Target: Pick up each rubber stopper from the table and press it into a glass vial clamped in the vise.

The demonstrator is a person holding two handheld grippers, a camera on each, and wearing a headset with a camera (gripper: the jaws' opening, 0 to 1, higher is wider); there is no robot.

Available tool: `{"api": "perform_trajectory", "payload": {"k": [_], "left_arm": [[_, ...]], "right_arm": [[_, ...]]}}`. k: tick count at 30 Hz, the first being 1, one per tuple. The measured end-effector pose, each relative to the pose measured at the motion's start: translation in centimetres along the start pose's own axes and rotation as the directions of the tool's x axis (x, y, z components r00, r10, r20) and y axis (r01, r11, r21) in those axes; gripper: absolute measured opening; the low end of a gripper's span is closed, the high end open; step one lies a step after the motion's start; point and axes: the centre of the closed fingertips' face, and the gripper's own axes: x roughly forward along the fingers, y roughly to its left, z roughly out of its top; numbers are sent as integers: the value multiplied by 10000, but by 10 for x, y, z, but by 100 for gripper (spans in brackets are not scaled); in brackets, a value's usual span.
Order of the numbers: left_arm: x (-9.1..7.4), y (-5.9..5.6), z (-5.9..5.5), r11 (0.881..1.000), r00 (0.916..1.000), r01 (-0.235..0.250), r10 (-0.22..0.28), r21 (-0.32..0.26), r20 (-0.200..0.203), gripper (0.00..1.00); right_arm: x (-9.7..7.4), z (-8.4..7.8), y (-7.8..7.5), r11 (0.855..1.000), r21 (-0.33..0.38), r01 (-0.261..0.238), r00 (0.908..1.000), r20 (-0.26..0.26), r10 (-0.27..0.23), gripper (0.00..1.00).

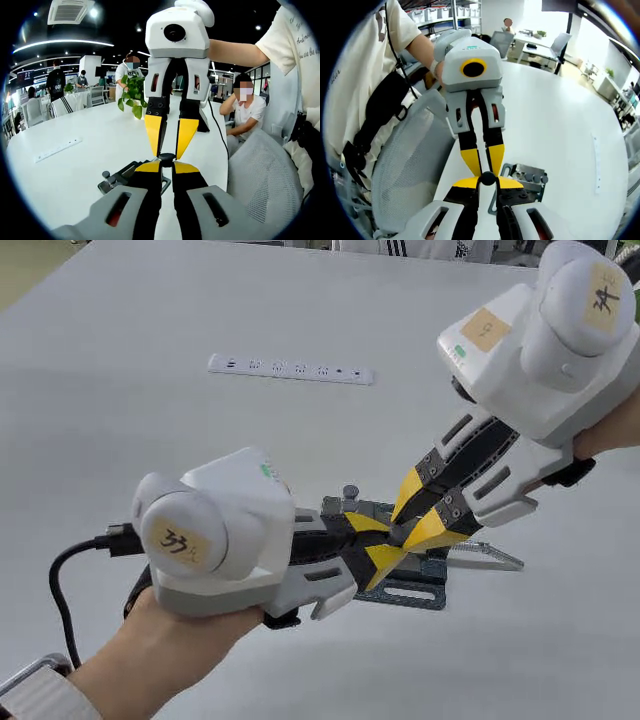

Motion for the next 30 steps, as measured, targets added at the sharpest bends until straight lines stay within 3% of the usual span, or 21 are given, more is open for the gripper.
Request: {"api": "perform_trajectory", "payload": {"k": [11, 17, 22, 30], "left_arm": [[3, -6, -3, 9997, 9996, 250, -250, 29, -137, 4], [3, -3, -6, 9999, 9997, 87, -84, 126, -218, 6], [1, 8, -14, 9994, 9985, -338, 341, 90, -436, 25], [-6, 28, -39, 9947, 9900, -1016, 995, -159, -1004, 46]], "right_arm": [[3, -1, 6, 9994, 185, -309, 9994, -132, 312, 6], [6, -4, 4, 9996, 55, -274, 9993, -249, 276, 6], [10, -8, -2, 9999, -88, -57, 9989, -461, 53, 6], [18, -14, -14, 9990, -362, 245, 9967, -767, -272, 6]]}}
